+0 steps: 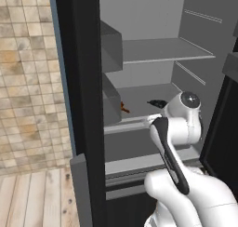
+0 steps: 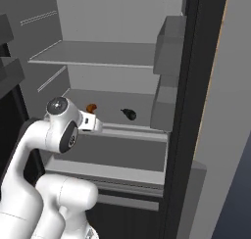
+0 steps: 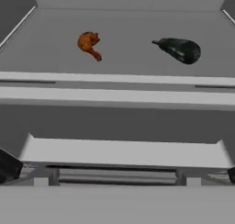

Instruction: Place one eggplant and one chicken drumstick in each tupperware on the nearby counter, to pack two identical lunches.

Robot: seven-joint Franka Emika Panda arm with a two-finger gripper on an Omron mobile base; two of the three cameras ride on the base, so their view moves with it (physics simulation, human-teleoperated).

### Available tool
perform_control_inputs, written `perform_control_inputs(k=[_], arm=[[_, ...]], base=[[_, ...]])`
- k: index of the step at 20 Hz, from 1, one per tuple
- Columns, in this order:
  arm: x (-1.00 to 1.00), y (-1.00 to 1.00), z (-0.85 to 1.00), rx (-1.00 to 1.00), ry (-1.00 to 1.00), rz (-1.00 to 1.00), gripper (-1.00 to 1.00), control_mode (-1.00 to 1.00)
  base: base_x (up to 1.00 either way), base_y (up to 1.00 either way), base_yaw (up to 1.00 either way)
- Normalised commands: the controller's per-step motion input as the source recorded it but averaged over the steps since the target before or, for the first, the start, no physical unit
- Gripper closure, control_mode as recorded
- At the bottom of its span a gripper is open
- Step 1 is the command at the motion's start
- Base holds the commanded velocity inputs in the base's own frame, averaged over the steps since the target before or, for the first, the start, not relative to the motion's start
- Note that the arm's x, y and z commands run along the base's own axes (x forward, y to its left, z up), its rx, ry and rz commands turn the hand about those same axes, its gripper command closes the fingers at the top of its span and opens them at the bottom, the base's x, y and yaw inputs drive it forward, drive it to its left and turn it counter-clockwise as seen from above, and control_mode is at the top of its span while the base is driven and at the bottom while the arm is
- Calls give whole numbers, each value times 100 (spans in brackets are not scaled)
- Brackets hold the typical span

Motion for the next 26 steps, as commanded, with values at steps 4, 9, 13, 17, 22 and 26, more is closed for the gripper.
perform_control_inputs(k=[4, 9, 13, 17, 22, 26], arm=[[78, 23, 0, 1, -3, 5, -100, -100], [64, 5, 0, 0, -2, 9, -100, -100], [28, 2, 0, 0, -5, 7, -100, -100], [21, 20, 0, -2, -5, 2, -100, -100], [20, 30, -1, -5, -2, 0, -100, -100], [26, 22, 0, -3, 0, 0, -100, -100]], base=[[0, 0, 0], [0, 0, 0], [0, 0, 0], [0, 0, 0], [0, 0, 0], [0, 0, 0]])
